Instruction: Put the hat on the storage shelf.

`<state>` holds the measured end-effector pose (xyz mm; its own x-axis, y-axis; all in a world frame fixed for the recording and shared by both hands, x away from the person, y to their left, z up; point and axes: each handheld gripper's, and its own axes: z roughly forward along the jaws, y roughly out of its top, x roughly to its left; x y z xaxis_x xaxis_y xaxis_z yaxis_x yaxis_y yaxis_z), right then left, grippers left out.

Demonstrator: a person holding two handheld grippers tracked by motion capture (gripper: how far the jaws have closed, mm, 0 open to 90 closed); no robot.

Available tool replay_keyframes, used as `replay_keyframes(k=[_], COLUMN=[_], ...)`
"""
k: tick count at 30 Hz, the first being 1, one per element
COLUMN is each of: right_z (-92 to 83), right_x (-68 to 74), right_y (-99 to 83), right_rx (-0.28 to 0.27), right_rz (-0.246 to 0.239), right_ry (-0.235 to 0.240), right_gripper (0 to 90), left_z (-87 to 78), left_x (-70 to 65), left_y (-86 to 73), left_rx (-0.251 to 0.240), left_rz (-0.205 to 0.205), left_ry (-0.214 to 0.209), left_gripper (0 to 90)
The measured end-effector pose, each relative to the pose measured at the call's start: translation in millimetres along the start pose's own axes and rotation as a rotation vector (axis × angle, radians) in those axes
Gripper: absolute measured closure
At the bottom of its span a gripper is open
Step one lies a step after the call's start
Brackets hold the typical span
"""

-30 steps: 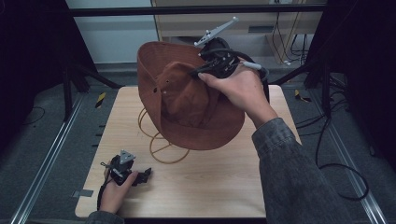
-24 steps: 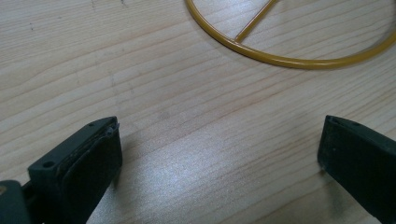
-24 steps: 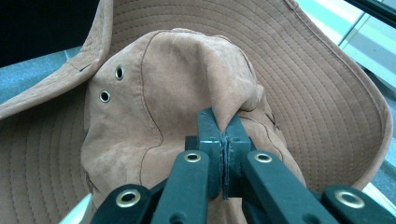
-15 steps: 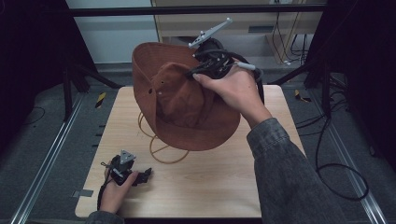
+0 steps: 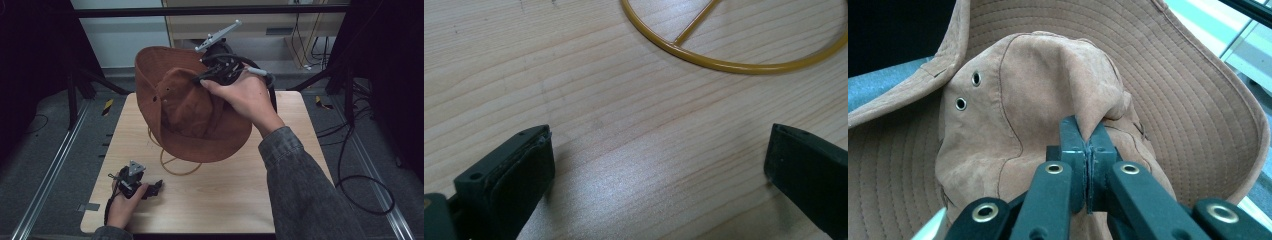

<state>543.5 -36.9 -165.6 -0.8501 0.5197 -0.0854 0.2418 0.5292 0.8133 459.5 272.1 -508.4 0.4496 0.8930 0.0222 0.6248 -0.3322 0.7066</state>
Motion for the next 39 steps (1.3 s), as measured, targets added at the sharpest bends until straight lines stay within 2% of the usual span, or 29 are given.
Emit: replay_keyframes(k=[22, 39], right_z=[17.3, 26.2], right_x=[13.7, 18.1], right_y=[18.9, 23.8], right_rx=[-0.005, -0.004], right_rz=[-0.019, -0.025], right_ry=[0.017, 0.021], right_gripper=[89.2, 89.2], left_z=[-0.4, -0.3], left_x=[-0.8, -0.8], left_y=[0.3, 0.3], left_rx=[0.006, 0.006], left_rz=[0.007, 0.007], left_ry=[-0.004, -0.004], left_gripper=[0.0, 0.0])
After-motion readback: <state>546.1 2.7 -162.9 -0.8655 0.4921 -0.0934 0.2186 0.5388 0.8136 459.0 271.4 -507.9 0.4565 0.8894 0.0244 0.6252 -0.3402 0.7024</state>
